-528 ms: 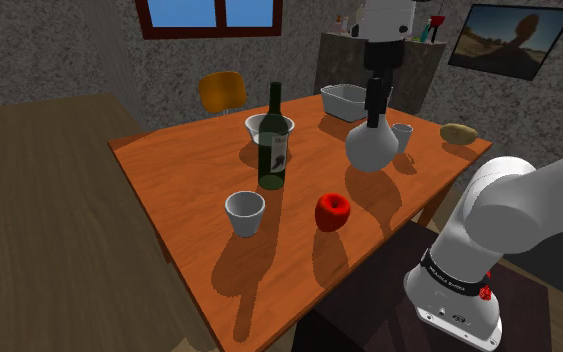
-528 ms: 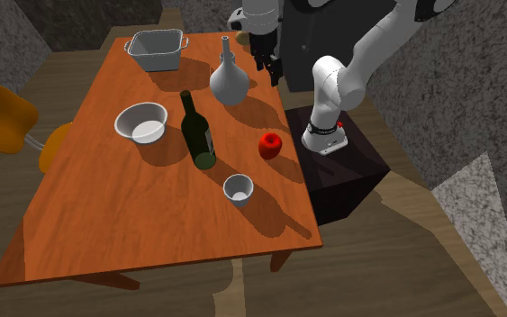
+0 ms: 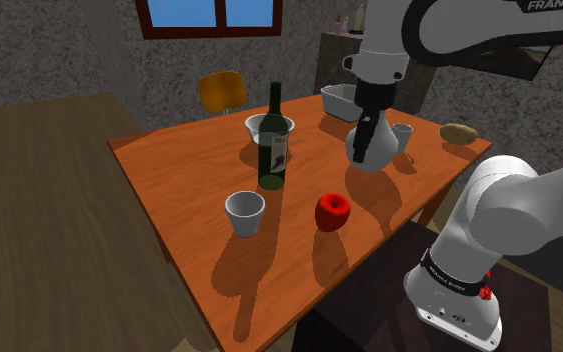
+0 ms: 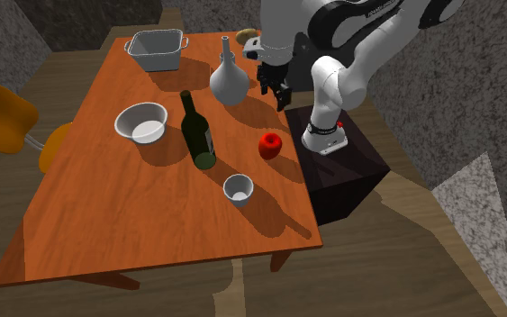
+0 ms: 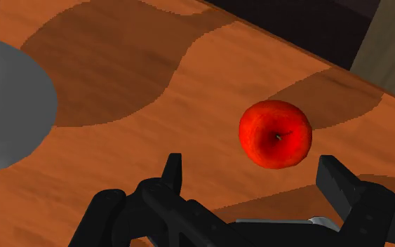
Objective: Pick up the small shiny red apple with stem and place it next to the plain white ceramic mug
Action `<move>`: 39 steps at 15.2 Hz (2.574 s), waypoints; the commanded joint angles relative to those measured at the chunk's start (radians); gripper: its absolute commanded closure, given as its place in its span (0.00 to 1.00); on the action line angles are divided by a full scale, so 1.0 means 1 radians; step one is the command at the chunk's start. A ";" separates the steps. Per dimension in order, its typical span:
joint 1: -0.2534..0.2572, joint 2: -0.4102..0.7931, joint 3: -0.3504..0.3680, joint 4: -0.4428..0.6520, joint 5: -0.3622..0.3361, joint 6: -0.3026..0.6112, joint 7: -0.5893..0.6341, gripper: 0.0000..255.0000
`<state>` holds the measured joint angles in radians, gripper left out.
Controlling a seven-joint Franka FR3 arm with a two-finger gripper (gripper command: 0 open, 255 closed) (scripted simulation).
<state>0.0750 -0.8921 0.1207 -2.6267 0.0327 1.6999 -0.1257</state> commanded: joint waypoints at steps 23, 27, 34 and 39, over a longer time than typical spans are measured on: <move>0.109 -0.011 0.157 -0.315 0.101 0.458 0.076 1.00; 0.109 -0.011 0.157 -0.315 0.101 0.458 0.076 1.00; 0.107 -0.025 0.151 -0.294 0.096 0.423 0.073 1.00; 0.101 -0.050 0.136 -0.239 0.084 0.343 0.067 1.00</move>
<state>0.1778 -0.9359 0.2610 -2.8758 0.1200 2.0598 -0.0560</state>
